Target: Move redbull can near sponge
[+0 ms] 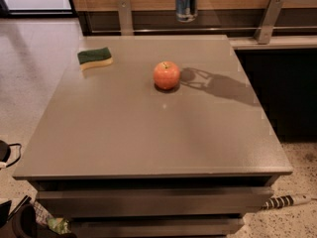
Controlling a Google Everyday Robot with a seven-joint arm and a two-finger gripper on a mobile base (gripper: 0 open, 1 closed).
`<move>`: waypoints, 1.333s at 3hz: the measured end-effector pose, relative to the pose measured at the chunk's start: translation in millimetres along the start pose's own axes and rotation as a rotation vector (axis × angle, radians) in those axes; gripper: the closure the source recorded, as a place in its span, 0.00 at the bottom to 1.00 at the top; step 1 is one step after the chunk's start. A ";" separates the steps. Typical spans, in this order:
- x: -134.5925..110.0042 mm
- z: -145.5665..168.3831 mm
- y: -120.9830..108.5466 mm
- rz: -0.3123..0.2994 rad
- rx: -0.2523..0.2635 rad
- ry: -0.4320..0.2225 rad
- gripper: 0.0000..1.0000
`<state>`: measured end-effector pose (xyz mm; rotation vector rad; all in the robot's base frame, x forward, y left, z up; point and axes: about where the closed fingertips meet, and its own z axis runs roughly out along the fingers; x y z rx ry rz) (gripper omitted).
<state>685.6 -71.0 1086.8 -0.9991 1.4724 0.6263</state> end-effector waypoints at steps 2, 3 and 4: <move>-6.7 100.4 -9.9 0.027 -0.081 -0.017 1.00; 9.4 137.1 -8.5 0.051 -0.112 -0.015 1.00; 36.9 166.0 -9.4 0.080 -0.115 -0.006 1.00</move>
Offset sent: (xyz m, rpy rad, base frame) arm 0.0972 0.1250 -0.0238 0.0542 0.0635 0.1512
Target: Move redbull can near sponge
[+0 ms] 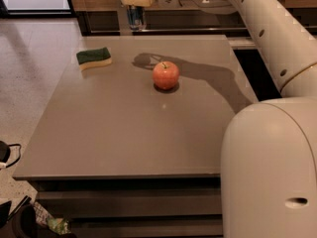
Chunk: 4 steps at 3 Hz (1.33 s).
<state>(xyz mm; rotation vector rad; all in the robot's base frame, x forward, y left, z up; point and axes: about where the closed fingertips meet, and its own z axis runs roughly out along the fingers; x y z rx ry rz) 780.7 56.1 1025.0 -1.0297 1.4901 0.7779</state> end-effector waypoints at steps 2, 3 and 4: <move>67.8 50.8 -2.8 0.033 -0.007 -0.035 1.00; 86.2 62.3 4.0 0.025 0.000 -0.041 1.00; 113.2 69.1 11.6 0.019 0.025 -0.003 1.00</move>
Offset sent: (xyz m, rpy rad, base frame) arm 0.0267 0.0457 -0.1099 0.0874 0.0174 0.0149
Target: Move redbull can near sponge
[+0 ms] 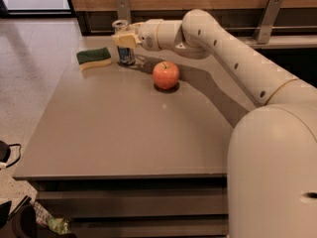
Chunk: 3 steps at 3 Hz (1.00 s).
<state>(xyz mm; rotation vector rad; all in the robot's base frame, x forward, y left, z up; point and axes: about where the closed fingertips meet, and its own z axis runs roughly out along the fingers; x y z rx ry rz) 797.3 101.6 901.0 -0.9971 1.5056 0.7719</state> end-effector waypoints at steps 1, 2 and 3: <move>13.4 2.5 2.3 0.004 0.008 0.019 1.00; 11.1 2.2 2.3 0.004 0.008 0.019 0.82; 10.2 2.2 2.3 0.004 0.008 0.019 0.53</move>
Offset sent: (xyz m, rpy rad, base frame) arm -0.0011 0.0007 -0.0116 -0.0129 0.0086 -0.0082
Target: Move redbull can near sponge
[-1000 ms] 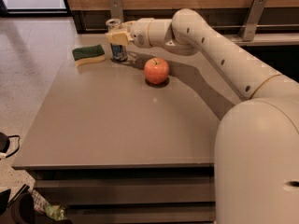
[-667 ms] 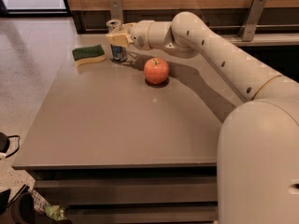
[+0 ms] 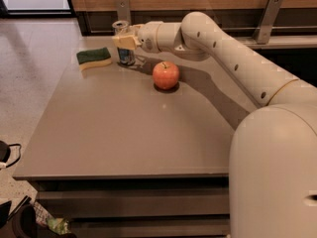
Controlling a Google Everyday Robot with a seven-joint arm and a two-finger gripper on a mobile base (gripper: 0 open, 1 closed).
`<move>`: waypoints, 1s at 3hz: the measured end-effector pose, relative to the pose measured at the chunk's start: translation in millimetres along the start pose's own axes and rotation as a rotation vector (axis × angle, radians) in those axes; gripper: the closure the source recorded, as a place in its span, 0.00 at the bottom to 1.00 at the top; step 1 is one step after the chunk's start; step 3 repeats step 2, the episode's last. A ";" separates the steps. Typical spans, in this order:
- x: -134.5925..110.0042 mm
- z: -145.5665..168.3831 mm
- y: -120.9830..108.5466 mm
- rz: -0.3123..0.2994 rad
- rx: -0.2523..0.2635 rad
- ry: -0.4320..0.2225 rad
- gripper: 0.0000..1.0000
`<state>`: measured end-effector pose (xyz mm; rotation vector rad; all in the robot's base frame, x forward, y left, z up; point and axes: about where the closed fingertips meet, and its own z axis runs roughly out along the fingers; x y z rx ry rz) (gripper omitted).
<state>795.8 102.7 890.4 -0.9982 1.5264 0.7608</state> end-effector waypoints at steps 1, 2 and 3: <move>-0.1 0.0 0.0 0.000 0.000 0.000 0.28; 0.0 2.6 1.9 0.001 -0.004 0.000 0.06; 0.0 2.6 1.9 0.001 -0.004 0.000 0.06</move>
Offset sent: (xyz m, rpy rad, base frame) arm 0.0000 0.0000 0.0001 0.0000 0.0000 0.0000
